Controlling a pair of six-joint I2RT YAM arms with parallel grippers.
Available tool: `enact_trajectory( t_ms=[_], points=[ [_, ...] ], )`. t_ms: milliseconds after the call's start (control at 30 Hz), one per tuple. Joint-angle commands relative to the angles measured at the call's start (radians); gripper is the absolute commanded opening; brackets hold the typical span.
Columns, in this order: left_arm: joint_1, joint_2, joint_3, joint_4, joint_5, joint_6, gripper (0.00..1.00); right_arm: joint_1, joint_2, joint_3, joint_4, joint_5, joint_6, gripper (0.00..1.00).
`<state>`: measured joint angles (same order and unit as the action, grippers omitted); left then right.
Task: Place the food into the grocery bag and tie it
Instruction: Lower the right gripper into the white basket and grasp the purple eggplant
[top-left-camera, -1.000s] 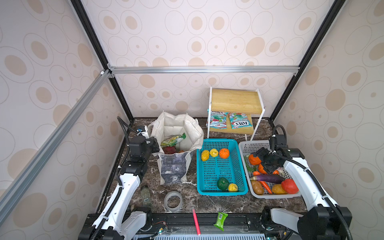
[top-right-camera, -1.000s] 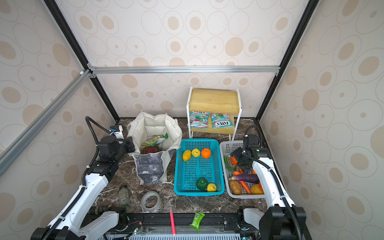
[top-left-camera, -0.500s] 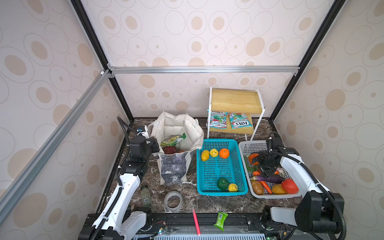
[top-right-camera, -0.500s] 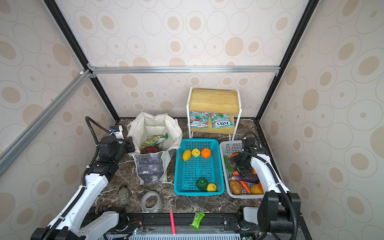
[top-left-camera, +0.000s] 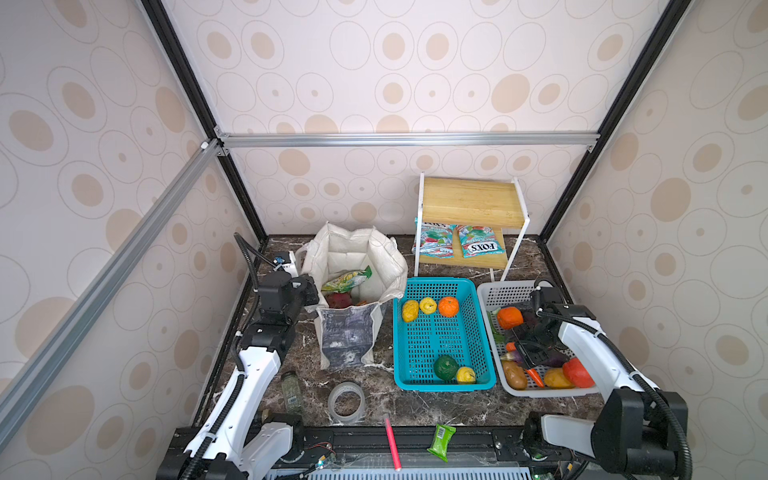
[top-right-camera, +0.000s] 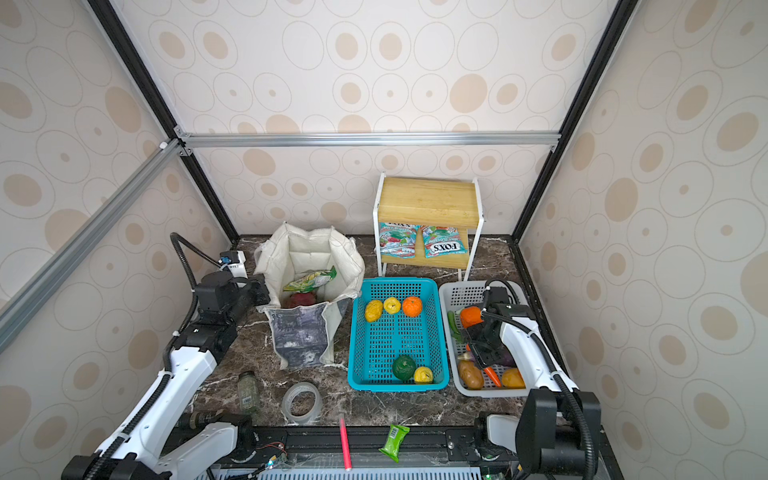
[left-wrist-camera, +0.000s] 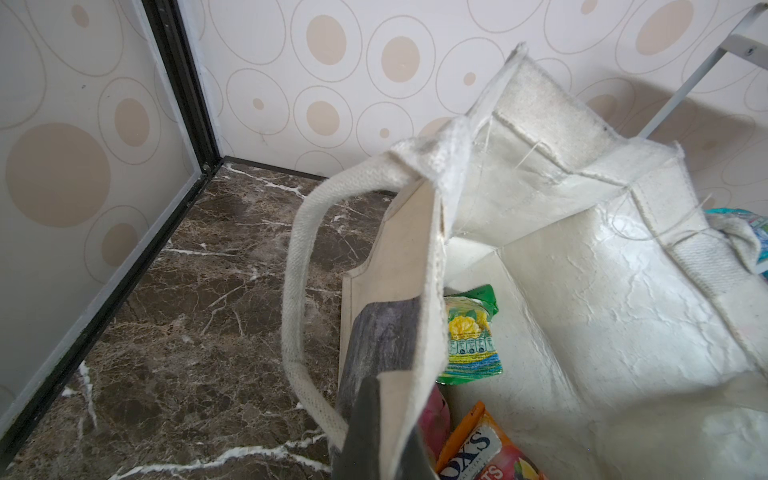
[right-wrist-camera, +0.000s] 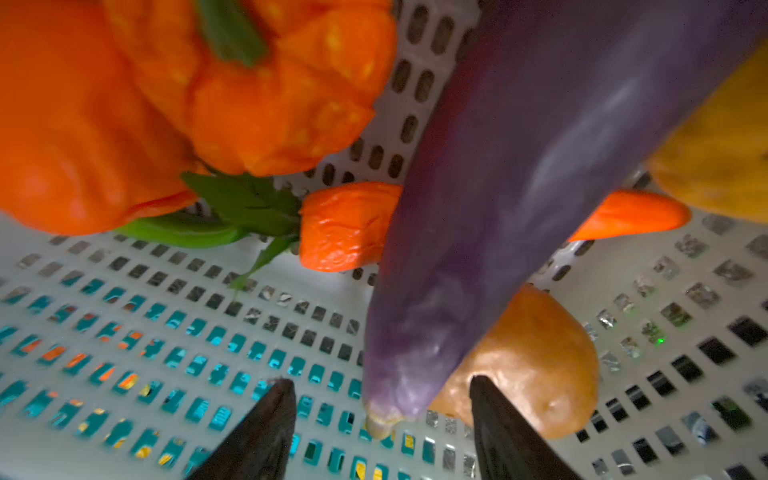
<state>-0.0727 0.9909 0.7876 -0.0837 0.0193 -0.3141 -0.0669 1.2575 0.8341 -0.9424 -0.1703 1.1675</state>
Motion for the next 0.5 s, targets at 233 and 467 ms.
enact_trajectory(
  t_ms=[233, 467],
  points=[
    [0.005, 0.0, 0.004, 0.016, 0.001, 0.012, 0.0, -0.004, 0.081, -0.055, 0.106, -0.031, 0.053, 0.5],
    [0.004, 0.0, 0.003, 0.015, 0.001, 0.011, 0.0, -0.004, 0.027, -0.047, 0.086, -0.008, 0.057, 0.37]
  ],
)
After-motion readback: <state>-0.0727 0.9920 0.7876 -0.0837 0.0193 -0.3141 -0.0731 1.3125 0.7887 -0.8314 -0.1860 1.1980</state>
